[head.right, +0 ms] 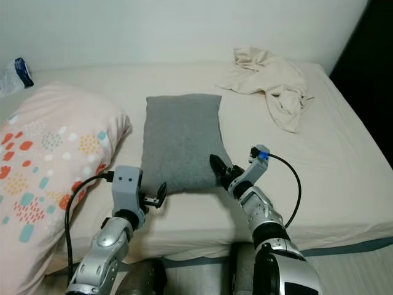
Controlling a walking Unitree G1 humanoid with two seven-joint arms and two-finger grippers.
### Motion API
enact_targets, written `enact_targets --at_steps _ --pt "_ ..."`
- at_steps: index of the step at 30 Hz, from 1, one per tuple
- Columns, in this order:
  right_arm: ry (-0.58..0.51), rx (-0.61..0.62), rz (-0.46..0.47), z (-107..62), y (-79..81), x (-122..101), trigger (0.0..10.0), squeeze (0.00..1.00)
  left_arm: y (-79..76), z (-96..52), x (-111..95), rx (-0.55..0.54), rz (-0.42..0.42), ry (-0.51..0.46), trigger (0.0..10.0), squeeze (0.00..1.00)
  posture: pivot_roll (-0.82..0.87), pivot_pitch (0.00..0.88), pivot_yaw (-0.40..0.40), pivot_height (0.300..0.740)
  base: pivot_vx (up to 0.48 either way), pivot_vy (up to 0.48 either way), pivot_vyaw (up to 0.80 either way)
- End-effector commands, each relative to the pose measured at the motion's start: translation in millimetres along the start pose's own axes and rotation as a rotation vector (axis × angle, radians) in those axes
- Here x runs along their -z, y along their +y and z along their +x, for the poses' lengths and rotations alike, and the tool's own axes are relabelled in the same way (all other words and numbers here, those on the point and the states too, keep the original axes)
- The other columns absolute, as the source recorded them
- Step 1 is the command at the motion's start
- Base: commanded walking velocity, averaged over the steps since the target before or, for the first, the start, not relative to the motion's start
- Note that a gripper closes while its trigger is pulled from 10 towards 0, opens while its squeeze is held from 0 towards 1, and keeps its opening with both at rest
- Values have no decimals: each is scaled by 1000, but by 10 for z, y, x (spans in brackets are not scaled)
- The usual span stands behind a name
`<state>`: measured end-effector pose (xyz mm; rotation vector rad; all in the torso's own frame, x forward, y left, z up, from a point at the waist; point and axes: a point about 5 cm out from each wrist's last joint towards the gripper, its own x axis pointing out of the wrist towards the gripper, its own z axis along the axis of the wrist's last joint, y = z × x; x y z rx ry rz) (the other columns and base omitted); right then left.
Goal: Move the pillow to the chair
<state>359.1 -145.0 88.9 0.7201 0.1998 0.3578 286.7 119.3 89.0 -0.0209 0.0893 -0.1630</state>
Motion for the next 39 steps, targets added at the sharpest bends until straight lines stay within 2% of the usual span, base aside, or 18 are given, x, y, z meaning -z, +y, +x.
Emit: enact_targets --at_steps 1,2,3,9,10,14,15,23,28,33,35,36,37,38,39 --pt "-8 -5 -11 -13 -5 -16 0 0 37 7 30 -9 -5 4 10000 0 147 142 24 621 0 0 0" --pt "5 -9 -21 -9 1 -10 2039 0 30 22 26 -8 -6 1 10000 0 147 142 23 621 0 0 0" --pt "31 7 -37 -6 -6 11 10000 0 20 37 21 -6 -6 -3 10000 0 145 142 22 621 0 0 0" --pt "97 119 -74 -66 -129 140 10000 0 -6 49 13 1 -8 -10 10000 0 151 149 21 621 0 0 0" --pt "119 145 -83 -101 -171 208 10000 1000 -12 40 18 4 -6 -11 10000 0 162 158 28 621 0 0 0" --pt "153 198 -45 -191 -256 379 10000 1000 -9 -2 53 10 2 -1 10000 0 170 165 34 621 0 0 0" --pt "175 221 -8 -258 -302 497 10000 0 6 -41 74 12 9 6 10000 0 182 178 44 621 0 0 0" --pt "204 317 20 -411 -424 696 10000 0 61 -161 95 20 30 25 10000 0 219 230 85 621 0 0 0" --pt "183 335 31 -421 -432 714 10000 0 74 -276 95 28 39 39 10000 0 256 274 121 621 0 0 0" --pt "80 307 39 -387 -440 545 10000 0 59 -477 110 49 56 74 10000 0 303 335 155 621 0 0 0" --pt "80 307 39 -387 -440 545 10000 0 59 -477 110 49 56 74 10000 0 303 335 155 621 0 0 0" --pt "31 303 35 -383 -461 442 10000 0 64 -547 108 50 61 87 10000 0 336 364 171 621 0 0 0" --pt "31 303 35 -383 -461 442 10000 0 64 -547 108 50 61 87 10000 0 336 364 171 621 0 0 0" --pt "-26 323 36 -402 -512 321 10000 0 71 -608 104 53 67 98 10000 0 345 369 175 621 0 0 0" --pt "-41 331 38 -410 -528 290 10000 0 74 -622 105 54 68 100 10000 0 345 369 175 621 0 0 0"
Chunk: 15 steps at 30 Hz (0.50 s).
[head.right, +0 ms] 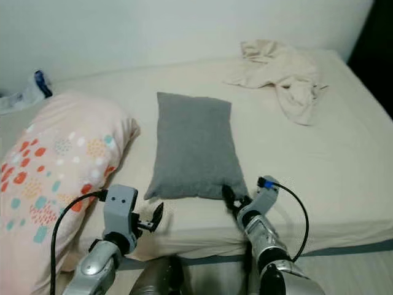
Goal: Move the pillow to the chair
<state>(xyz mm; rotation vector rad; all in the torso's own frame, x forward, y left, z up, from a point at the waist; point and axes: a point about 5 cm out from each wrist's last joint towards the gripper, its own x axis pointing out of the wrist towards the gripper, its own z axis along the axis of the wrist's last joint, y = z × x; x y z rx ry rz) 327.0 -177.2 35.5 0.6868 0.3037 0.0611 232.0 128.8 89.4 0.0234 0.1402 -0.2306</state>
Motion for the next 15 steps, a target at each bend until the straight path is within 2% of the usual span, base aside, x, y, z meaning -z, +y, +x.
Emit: enact_targets --at_steps 1,3,4,5,8,15 --pt "-44 31 40 -16 -50 -36 10000 0 64 -79 68 -12 25 49 10000 0 352 372 177 621 0 0 0" --pt "-60 44 45 -25 -82 -73 10000 0 66 -95 61 -12 26 53 10000 0 356 375 178 621 0 0 0" --pt "-72 50 48 -32 -102 -100 2745 0 69 -98 54 -12 27 54 10000 0 357 375 178 621 0 0 0" --pt "-95 56 61 -43 -137 -151 0 0 71 -97 33 -12 28 54 10000 0 355 373 173 621 0 0 0" --pt "-103 57 65 -45 -145 -170 0 0 71 -96 23 -12 28 54 10000 0 355 373 173 621 0 0 0" --pt "-151 -14 43 11 -40 -318 0 0 37 -6 11 -22 12 44 10000 0 299 334 126 621 0 0 0"
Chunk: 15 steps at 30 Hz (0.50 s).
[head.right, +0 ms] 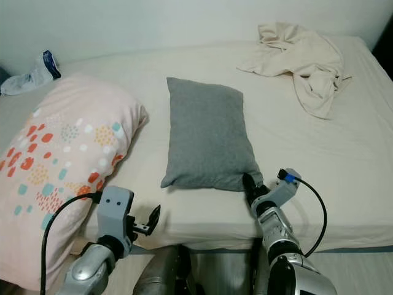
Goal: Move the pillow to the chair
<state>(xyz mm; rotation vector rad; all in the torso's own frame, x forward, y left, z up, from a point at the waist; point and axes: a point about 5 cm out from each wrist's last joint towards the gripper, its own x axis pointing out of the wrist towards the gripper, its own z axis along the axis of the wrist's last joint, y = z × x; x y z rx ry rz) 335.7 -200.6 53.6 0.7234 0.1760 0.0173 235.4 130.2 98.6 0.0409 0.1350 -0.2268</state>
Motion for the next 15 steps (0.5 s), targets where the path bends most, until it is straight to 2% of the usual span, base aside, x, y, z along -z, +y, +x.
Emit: enact_targets --at_steps 1,5,10,15 --pt "-19 -7 8 12 23 -13 0 0 13 -23 106 -16 -6 48 10000 0 299 334 126 621 0 0 0" --pt "-53 -55 -4 63 104 -118 0 0 -25 54 99 -16 -16 36 10000 0 271 303 103 621 0 0 0" --pt "-62 -227 -69 170 397 -218 0 0 -49 201 77 -21 -28 9 10000 0 222 234 63 621 0 0 0" --pt "-48 -311 -130 224 610 -222 0 0 -46 322 54 -33 -38 -16 10000 0 187 176 34 621 0 0 0"
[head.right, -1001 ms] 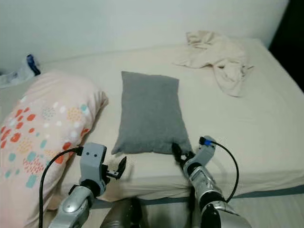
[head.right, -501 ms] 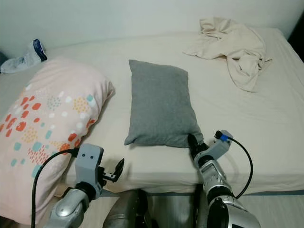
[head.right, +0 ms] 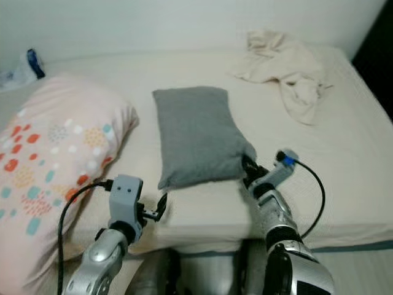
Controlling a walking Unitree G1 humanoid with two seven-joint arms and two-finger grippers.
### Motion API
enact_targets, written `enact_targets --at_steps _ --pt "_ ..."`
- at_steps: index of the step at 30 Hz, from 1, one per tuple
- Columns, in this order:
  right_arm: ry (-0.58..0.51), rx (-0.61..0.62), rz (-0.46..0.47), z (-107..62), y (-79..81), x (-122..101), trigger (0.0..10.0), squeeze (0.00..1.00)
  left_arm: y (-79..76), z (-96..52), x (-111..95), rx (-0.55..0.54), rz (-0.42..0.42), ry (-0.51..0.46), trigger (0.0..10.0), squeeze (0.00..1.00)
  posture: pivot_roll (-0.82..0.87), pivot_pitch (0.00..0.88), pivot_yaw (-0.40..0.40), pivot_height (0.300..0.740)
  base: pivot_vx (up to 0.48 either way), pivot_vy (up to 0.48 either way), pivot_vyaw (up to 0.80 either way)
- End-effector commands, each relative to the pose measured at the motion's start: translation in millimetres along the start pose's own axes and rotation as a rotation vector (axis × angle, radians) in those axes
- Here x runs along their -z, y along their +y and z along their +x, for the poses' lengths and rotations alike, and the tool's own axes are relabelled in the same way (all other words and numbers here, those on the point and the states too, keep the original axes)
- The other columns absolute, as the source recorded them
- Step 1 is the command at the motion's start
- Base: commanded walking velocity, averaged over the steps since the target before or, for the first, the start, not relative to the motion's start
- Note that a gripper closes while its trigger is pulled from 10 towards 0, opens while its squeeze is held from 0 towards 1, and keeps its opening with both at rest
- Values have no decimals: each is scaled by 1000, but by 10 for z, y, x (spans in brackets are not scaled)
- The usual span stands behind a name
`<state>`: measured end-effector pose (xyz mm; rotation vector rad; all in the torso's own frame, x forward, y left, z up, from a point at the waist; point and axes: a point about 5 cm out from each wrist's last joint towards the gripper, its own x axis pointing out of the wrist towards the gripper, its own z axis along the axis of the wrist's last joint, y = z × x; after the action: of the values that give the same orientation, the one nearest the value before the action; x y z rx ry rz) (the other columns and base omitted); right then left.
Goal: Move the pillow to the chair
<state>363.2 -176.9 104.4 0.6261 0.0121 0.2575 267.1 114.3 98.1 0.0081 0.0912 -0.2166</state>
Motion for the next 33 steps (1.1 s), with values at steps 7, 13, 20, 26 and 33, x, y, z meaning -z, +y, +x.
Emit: enact_targets --at_steps 7,13,20,26,33 --pt "56 -200 -10 66 339 170 0 0 82 151 129 -58 -30 12 10000 0 129 73 -14 636 0 0 0" --pt "127 -306 18 29 536 362 0 0 144 245 147 -90 -40 -13 10000 0 107 2 -45 661 0 0 0" --pt "109 -351 8 129 662 260 0 0 249 286 166 -112 -27 -31 10000 0 116 0 -59 686 0 0 0" --pt "100 -367 -15 224 730 136 0 0 340 340 111 -116 -22 -72 10000 0 124 0 -78 716 0 0 0" --pt "151 -349 -28 227 730 239 0 0 415 391 67 -110 -8 -102 10000 0 140 0 -96 740 0 0 0"
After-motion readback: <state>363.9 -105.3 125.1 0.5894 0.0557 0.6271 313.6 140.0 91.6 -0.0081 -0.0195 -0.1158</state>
